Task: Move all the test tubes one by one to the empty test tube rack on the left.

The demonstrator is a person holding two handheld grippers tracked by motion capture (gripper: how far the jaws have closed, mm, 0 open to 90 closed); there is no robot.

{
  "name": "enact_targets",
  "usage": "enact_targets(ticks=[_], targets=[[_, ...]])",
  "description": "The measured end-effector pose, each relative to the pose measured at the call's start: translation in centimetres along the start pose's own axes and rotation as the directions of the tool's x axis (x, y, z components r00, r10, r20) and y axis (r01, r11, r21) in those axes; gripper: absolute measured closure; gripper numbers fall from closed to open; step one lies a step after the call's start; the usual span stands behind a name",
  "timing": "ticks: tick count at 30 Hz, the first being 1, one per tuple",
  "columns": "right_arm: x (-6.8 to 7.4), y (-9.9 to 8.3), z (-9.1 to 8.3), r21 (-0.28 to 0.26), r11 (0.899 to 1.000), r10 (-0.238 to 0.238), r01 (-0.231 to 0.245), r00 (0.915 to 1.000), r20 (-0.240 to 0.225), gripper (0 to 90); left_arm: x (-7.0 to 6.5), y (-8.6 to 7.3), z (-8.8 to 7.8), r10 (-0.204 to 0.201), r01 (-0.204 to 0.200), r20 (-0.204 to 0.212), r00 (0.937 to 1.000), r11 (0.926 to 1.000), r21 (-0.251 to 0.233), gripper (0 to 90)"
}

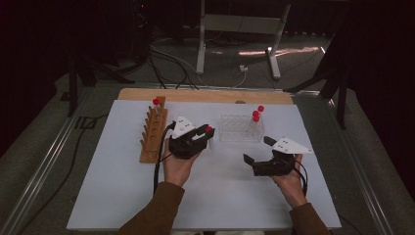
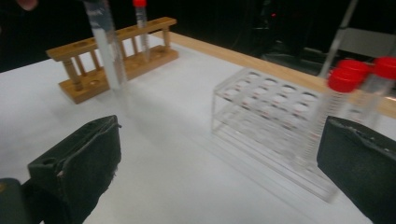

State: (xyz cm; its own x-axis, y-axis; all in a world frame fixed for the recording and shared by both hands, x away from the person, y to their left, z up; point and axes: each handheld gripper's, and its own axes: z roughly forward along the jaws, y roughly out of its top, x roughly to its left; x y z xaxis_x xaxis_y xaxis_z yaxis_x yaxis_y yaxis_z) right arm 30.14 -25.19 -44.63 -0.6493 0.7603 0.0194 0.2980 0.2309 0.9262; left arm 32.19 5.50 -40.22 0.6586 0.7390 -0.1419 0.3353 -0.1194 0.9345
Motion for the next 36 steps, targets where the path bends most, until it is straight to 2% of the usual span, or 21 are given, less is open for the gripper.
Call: enact_targets(ticks=[7,11,18,27,33,36], targets=[[-1.1,-1.0,-1.6,-0.035,0.999,0.020,-0.018,0.9983,0.055,0.0,0.8,0.5,-0.7,0.007,-0.007,-0.031,0.9995,0.9999,-0.008,70.9],[-1.2,-1.3,-1.7,-0.027,0.999,0.019,-0.018,0.9979,0.062,0.0,1.6,0.9,-1.3,-0.002,0.001,-0.050,0.9987,0.9997,-0.025,70.9],[-1.5,-1.4,-2.3,-0.056,0.998,0.044,-0.040,0.9969,0.065,0.0,3.1,1.4,-2.3,-0.008,0.004,-0.085,0.9963,0.9991,-0.043,70.8],[-2.0,-1.5,-2.7,-0.065,0.997,0.052,-0.046,0.9945,0.091,0.0,4.9,2.3,-3.5,0.014,-0.020,-0.115,0.9932,0.9987,-0.047,70.8],[-2.0,-1.7,-2.7,-0.061,0.997,0.058,-0.052,0.9941,0.091,0.0,6.4,3.1,-4.6,0.016,-0.025,-0.150,0.9886,0.9978,-0.061,70.9],[-2.0,-1.7,-2.7,-0.057,0.997,0.055,-0.050,0.9944,0.090,0.0,7.2,3.4,-5.0,0.013,-0.025,-0.180,0.9835,0.9978,-0.062,70.9]])
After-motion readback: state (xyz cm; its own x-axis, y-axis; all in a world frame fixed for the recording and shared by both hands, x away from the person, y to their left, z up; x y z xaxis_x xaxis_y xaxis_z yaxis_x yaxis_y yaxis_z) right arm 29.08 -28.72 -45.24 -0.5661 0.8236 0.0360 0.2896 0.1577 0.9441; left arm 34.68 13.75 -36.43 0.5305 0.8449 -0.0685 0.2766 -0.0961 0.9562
